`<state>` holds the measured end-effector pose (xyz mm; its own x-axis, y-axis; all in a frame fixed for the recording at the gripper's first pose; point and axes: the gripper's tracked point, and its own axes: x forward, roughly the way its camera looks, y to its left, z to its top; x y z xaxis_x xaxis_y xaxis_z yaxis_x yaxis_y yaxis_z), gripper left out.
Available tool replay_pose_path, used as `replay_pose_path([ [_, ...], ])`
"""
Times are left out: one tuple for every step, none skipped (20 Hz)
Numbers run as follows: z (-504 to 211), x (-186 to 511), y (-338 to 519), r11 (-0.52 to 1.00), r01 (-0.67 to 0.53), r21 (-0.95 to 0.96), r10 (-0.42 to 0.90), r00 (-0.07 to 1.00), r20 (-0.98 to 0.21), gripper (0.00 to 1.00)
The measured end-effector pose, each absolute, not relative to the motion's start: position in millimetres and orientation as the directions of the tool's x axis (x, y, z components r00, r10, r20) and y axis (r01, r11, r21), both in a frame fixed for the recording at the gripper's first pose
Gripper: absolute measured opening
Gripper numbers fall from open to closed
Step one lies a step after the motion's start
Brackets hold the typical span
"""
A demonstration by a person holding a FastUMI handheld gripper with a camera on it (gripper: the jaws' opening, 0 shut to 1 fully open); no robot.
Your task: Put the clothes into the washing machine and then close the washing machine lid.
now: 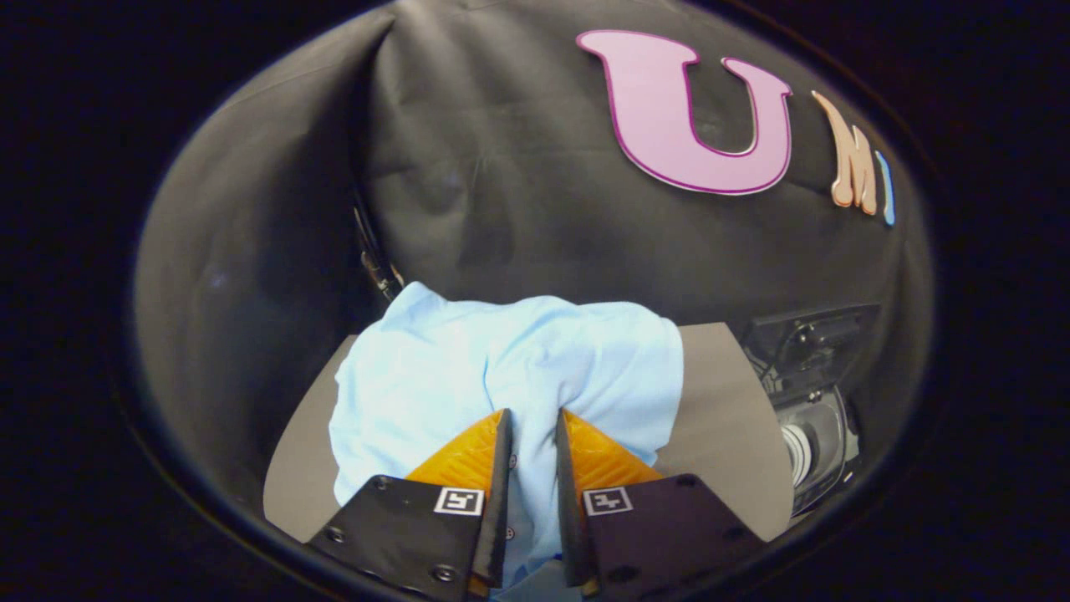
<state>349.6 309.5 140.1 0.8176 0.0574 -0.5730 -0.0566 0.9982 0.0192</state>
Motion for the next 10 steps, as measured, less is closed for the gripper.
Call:
replay_pose_path([
  [139.9,346.4,309.4,0.999,-0.048,0.018,0.050,0.817,-0.574,0.29],
  [139.9,344.2,307.8,0.999,-0.035,0.012,0.036,0.818,-0.574,0.29],
  [138.1,347.8,308.1,1.000,-0.023,0.010,0.024,0.821,-0.570,0.29],
  [139.7,337.5,313.6,0.999,-0.038,-0.014,0.024,0.828,-0.561,0.29],
  [142.7,341.9,306.1,0.999,-0.042,-0.031,0.017,0.825,-0.566,0.02],
  [142.9,334.3,304.2,0.999,-0.038,-0.039,0.009,0.829,-0.559,0.02],
  [142.7,330.9,303.5,0.998,-0.038,-0.049,0.004,0.832,-0.554,0.02],
  [147.0,328.3,299.8,0.998,-0.023,-0.055,-0.010,0.846,-0.532,0.02],
  [157.3,323.9,296.2,0.999,-0.010,-0.050,-0.016,0.872,-0.490,0.02],
  [171.2,319.4,296.0,1.000,-0.017,-0.023,0.005,0.901,-0.433,0.02],
])
